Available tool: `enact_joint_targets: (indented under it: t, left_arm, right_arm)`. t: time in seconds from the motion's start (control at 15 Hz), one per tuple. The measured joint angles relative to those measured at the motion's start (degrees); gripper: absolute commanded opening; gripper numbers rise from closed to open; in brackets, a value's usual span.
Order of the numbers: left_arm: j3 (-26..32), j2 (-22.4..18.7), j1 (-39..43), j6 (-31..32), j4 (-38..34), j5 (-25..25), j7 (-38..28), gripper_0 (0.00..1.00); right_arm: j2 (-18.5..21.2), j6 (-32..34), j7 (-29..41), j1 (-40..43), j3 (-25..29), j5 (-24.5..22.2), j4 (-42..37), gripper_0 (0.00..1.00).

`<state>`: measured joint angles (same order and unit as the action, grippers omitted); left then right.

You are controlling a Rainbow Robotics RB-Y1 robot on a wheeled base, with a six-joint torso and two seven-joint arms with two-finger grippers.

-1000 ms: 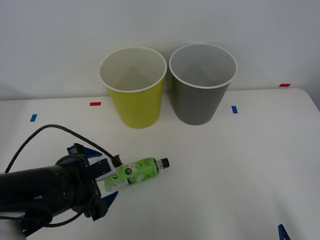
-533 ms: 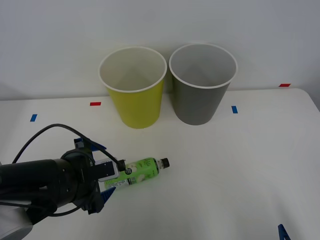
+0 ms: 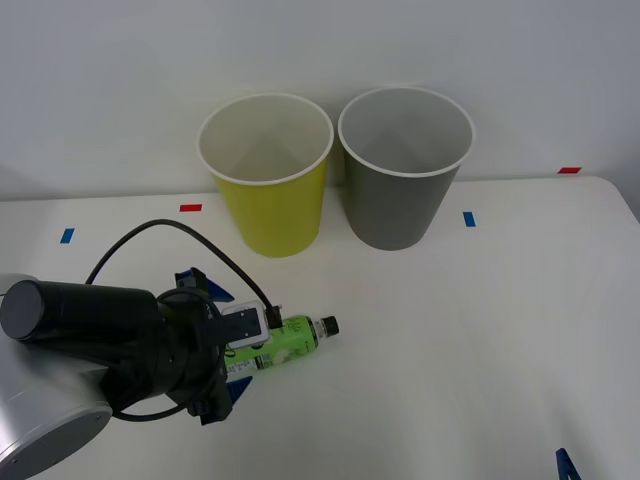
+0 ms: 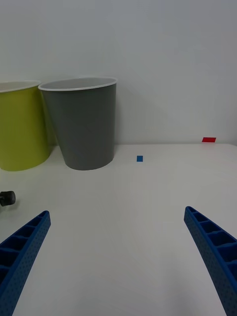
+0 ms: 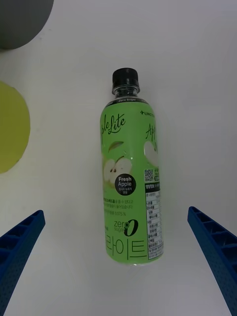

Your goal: Put cans in the gray bin and PET bottles in the light green bin.

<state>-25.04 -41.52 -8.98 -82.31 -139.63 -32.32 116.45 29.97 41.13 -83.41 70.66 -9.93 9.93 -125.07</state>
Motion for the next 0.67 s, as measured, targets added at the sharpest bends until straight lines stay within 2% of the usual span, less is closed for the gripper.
enact_joint_targets:
  t: [0.2, 0.4, 0.67]
  left_arm:
    - [-6.32, 1.15, -4.55, -0.22, 3.03, 5.36, -0.55, 1.00]
    - [-7.37, 3.78, -7.46, -0.54, 6.33, 4.44, -1.49, 1.00]
    - [-7.44, 8.28, -10.77, -5.88, 9.46, 4.58, -1.32, 1.00]
  right_arm:
    - [0.00, 0.00, 0.00, 0.00, 0.00, 0.00, 0.00, 0.94]
    - [0.00, 0.00, 0.00, 0.00, 0.00, 0.00, 0.00, 0.94]
    - [0.00, 0.00, 0.00, 0.00, 0.00, 0.00, 0.00, 0.94]
